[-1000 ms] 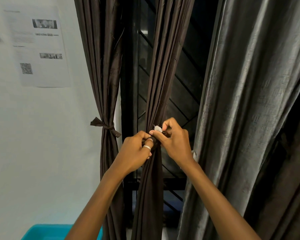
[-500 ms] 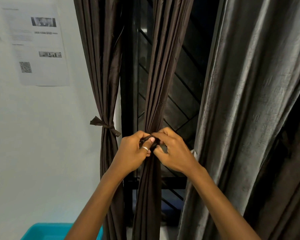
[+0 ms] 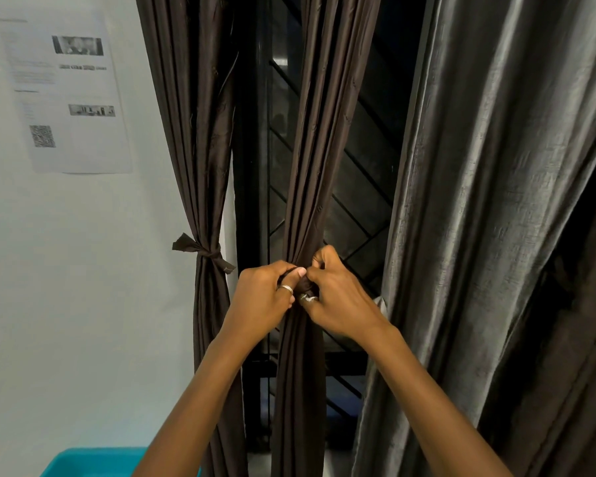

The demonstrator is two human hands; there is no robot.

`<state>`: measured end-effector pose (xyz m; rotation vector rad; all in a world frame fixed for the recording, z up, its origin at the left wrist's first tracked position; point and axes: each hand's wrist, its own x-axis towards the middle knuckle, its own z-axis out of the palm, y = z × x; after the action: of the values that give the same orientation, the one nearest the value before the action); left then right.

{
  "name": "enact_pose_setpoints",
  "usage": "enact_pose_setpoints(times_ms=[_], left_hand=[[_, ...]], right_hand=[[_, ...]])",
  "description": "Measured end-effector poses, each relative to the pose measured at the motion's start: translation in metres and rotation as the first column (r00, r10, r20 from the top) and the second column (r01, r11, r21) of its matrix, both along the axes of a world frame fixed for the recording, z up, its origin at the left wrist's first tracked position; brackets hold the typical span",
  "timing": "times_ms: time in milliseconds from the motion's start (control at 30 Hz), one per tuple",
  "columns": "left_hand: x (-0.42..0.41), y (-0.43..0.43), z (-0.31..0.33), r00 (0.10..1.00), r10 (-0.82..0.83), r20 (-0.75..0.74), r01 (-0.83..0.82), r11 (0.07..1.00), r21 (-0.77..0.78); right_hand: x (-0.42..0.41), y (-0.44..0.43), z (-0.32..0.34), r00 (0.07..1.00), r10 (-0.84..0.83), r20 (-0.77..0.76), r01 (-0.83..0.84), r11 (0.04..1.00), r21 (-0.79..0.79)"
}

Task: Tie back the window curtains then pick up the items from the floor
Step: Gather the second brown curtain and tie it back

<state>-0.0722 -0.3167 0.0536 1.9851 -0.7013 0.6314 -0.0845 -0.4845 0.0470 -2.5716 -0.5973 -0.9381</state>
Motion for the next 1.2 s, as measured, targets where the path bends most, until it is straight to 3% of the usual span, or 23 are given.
enact_pose_setpoints(times_ms=[167, 367, 467, 633, 900, 1200], left_hand=[[0.003, 0.000, -0.003, 0.999, 0.025, -0.024, -0.027, 0.998, -0.064], [0.005, -0.005, -0.008, 0.997, 0.040, -0.072, -0.052, 0.986, -0.160], [0.005, -0.009, -0.011, 0.992, 0.013, -0.123, -0.041, 0.972, -0.233], [0.001, -0.010, -0.019, 0.998, 0.018, -0.061, -0.034, 0.959, -0.282], [0.007, 0.003, -0.023, 0.973, 0.190, 0.131, -0.164, 0.969, -0.186], [0.013, 0.020, -0.032, 0.947, 0.280, 0.159, -0.273, 0.960, -0.063]], right_hand=[[-0.004, -0.001, -0.011, 0.999, 0.024, 0.046, -0.023, 1.000, -0.018], [-0.010, 0.002, -0.027, 0.955, -0.065, 0.288, 0.025, 0.990, 0.140], [-0.009, 0.002, -0.035, 0.940, -0.094, 0.327, 0.022, 0.976, 0.217], [-0.012, 0.000, -0.036, 0.939, -0.133, 0.316, 0.035, 0.954, 0.299], [-0.012, -0.014, -0.028, 0.949, -0.158, 0.272, 0.072, 0.951, 0.301], [-0.008, -0.031, -0.033, 0.947, -0.266, 0.179, 0.189, 0.914, 0.359]])
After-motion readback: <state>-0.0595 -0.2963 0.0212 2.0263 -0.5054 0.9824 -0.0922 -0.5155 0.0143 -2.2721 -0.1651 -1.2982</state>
